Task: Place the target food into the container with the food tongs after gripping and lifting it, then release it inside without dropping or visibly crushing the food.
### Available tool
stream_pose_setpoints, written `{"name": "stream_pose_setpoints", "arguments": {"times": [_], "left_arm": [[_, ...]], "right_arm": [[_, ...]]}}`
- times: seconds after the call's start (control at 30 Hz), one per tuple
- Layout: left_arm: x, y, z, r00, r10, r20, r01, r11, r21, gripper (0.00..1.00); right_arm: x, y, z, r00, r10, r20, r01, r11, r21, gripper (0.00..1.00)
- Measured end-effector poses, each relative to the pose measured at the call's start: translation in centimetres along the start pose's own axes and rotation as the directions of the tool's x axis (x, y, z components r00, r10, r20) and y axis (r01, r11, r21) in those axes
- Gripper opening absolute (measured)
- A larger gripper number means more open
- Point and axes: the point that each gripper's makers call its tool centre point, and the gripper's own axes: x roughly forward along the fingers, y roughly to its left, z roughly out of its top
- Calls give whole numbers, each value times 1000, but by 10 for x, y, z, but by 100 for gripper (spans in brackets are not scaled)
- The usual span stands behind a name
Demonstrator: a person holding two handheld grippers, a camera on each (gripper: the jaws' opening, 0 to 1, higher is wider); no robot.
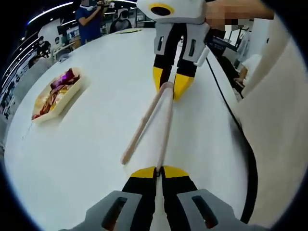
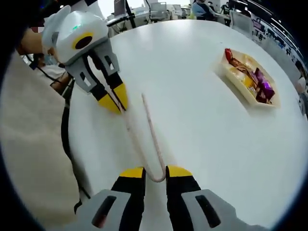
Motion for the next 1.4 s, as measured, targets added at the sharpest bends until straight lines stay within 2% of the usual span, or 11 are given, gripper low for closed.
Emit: {"name": "stream_pose_setpoints", "arguments": {"times": [0.97,1.4], "left_arm": [[0,1,-1,1000,12,5,-12,1000,-20,1],[-2,1,-1,1000,22,-2,-22,999,-25,2]], "right_arm": [[-2,0,-6,1000,30,-8,-30,998,46,17],[-6,1,-8,1000,26,8,-26,998,61,16]]}}
